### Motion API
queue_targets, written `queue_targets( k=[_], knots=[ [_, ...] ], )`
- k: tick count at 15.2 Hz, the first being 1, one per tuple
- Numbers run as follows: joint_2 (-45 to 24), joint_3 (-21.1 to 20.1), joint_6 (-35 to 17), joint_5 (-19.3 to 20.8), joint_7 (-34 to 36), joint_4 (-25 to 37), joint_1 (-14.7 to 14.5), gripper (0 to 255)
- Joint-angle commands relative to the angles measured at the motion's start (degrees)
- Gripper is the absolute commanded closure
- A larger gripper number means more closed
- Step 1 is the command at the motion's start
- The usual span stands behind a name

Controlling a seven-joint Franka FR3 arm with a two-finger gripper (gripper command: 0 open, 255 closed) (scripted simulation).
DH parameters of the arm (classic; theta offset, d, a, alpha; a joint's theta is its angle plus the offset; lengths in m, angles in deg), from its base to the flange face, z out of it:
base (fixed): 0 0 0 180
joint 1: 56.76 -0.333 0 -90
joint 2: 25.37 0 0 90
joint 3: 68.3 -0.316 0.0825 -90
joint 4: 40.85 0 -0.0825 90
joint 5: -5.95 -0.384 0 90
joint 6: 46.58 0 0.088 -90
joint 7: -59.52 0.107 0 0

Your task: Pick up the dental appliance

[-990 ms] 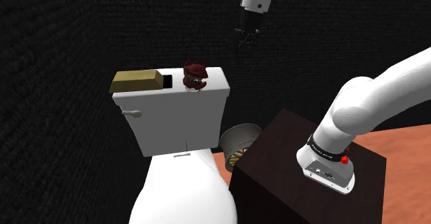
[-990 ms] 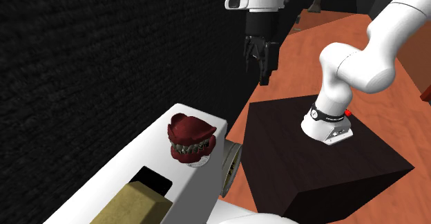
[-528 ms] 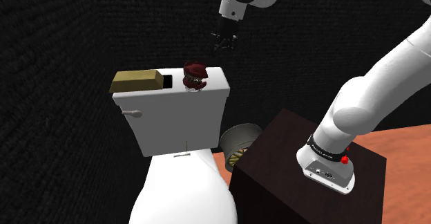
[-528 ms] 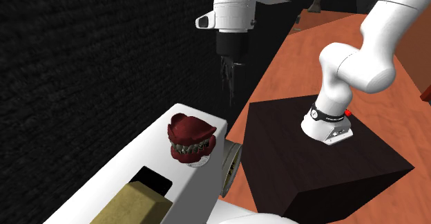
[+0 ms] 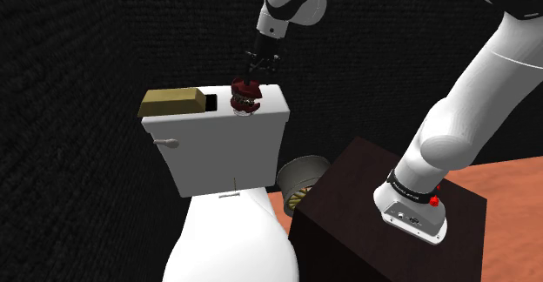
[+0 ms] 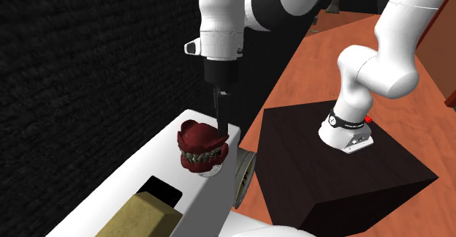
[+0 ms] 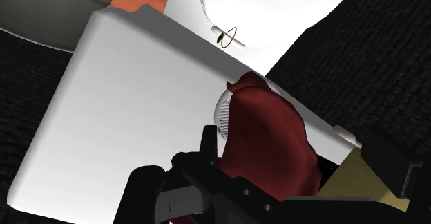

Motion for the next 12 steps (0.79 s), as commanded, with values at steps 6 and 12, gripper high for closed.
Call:
queue_targets(
  k=[6,12],
  knots=[
    [-1.85,-0.15,-4.01,-0.79,-1.25,-2.23,-0.17,0],
    [-1.86,-0.15,-3.95,-0.77,-1.21,-2.16,-0.17,255]
  ],
)
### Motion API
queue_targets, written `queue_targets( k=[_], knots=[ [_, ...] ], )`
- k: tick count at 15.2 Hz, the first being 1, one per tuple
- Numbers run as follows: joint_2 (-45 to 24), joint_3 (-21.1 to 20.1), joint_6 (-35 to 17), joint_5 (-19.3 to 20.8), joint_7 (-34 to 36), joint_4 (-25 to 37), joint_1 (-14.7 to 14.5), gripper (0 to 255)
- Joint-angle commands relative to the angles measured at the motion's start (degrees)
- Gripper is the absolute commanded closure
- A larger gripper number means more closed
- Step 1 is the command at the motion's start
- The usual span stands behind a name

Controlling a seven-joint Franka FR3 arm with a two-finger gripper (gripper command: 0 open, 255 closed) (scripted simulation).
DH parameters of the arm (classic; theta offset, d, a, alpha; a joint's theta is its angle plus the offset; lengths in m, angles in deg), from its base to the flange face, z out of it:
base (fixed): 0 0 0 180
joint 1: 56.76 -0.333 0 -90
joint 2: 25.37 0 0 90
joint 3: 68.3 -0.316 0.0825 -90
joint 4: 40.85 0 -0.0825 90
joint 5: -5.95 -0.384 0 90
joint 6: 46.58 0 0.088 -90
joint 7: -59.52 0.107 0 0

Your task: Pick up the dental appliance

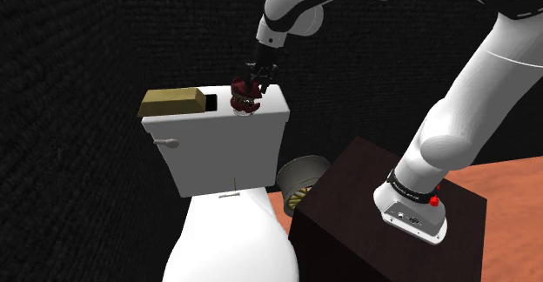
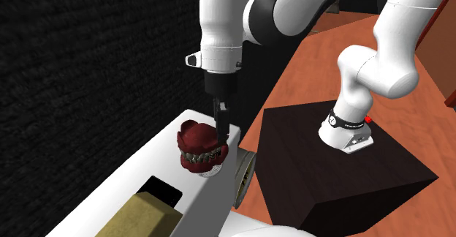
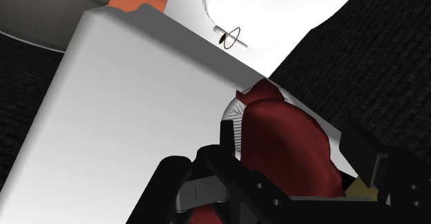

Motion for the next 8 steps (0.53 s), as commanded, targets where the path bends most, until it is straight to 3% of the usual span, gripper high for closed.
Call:
queue_targets(
  k=[1,8],
  knots=[
    [-0.07,-0.01,-0.03,0.0,0.01,-0.02,-0.01,255],
    [1.1,0.11,2.8,0.56,0.89,1.73,0.13,255]
  ],
)
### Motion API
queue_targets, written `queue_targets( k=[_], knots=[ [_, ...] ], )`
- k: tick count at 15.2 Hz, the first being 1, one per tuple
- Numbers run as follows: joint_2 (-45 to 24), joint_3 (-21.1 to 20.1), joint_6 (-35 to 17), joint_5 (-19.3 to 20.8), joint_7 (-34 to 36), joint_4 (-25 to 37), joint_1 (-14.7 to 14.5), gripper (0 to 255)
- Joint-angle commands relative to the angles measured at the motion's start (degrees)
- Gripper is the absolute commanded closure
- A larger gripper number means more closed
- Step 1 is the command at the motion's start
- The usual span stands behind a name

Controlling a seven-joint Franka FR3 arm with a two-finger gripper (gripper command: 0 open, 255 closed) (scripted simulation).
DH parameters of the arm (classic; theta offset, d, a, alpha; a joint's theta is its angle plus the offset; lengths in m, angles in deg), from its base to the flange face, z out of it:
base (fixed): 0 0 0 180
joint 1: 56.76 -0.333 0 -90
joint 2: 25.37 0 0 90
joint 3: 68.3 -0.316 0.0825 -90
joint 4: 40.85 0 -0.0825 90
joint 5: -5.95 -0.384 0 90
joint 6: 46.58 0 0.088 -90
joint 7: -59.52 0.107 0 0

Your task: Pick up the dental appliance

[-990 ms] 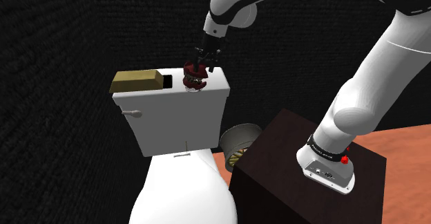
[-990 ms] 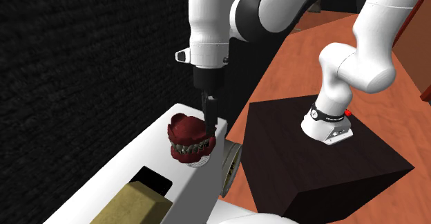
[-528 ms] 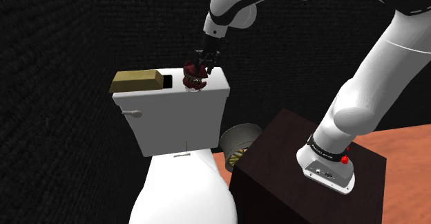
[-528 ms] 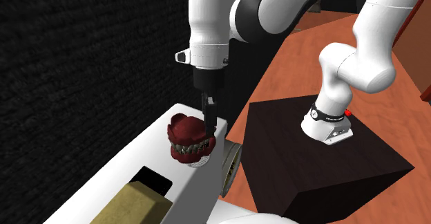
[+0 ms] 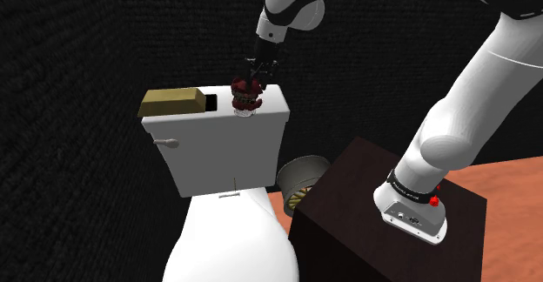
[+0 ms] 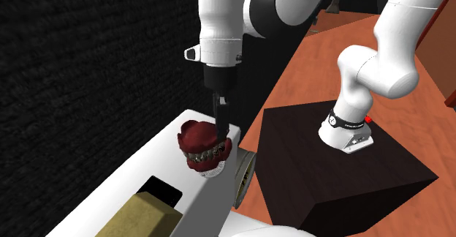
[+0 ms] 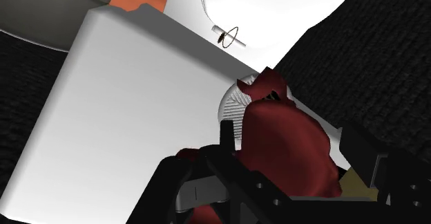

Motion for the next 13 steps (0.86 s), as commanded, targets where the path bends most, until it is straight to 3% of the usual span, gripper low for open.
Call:
queue_targets(
  k=[1,13],
  knots=[
    [0.58,0.05,1.41,0.26,0.44,0.88,0.06,255],
    [2.58,0.32,8.76,1.42,2.63,6.47,0.34,255]
  ],
)
